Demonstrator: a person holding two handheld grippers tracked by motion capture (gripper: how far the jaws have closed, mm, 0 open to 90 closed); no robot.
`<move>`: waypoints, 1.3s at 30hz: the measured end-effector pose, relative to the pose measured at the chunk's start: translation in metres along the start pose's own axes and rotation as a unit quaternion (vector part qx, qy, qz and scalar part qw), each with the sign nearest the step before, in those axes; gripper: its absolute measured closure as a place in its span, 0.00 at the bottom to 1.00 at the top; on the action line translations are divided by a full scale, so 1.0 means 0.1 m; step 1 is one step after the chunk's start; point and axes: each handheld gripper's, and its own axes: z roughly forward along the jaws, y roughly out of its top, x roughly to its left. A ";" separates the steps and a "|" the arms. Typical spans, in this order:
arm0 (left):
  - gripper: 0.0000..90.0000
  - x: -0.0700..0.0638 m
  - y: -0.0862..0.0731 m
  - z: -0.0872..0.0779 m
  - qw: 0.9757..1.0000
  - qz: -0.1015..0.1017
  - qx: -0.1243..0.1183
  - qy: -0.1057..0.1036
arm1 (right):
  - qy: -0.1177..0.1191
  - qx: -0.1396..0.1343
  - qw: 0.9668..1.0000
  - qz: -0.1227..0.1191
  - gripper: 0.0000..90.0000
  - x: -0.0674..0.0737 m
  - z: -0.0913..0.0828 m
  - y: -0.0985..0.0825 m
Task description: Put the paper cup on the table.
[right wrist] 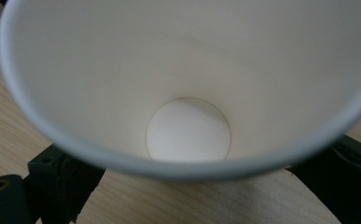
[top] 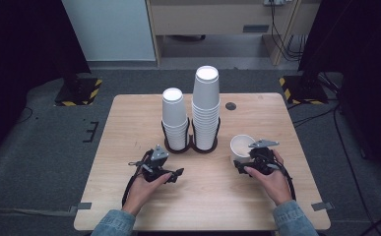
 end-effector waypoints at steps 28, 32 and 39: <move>0.15 0.18 -0.07 -0.02 0.998 -0.014 0.032 0.047 | -0.093 0.004 0.994 0.064 0.16 -0.55 -0.19 -0.26; 0.15 0.25 -0.09 -0.03 0.998 -0.021 0.035 0.057 | -0.108 0.006 0.991 0.078 0.15 -0.60 -0.09 -0.27; 0.14 0.37 -0.13 -0.06 0.996 -0.038 0.038 0.069 | -0.128 0.031 0.987 0.093 0.14 -0.69 0.11 -0.27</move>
